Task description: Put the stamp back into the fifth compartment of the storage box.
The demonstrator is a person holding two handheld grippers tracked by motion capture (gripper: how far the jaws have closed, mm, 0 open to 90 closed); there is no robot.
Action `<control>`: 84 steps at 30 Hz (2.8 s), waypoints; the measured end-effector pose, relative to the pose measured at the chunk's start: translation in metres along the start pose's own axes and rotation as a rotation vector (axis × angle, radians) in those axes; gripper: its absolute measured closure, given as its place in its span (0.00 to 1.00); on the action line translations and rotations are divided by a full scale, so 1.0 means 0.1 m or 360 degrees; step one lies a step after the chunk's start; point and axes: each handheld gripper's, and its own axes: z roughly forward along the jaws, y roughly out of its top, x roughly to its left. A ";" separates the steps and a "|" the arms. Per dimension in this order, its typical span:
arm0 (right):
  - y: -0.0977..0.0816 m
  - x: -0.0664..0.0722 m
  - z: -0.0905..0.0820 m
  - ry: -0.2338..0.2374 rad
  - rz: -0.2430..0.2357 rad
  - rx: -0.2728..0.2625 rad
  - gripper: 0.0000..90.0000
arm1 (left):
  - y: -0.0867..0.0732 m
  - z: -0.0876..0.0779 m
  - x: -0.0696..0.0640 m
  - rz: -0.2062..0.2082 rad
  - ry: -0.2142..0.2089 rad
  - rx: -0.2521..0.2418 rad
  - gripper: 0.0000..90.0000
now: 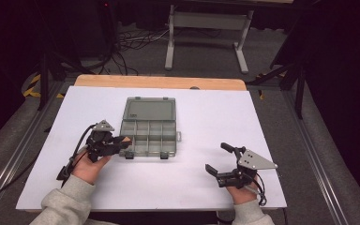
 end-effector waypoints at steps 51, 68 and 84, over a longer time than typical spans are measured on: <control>0.00 0.00 0.02 0.0005 -0.0007 -0.0003 0.05 | 0.07 -0.31 -0.10 0.0098 -0.0222 -0.0294 0.07; 0.02 -0.03 0.07 0.0021 -0.0002 -0.0009 0.05 | 0.02 -0.58 -0.18 0.0191 -0.0228 -0.0508 0.03; 0.02 -0.04 0.08 0.0027 0.0007 -0.0012 0.05 | -0.21 -0.76 -0.11 0.0216 -0.0216 -0.0635 0.02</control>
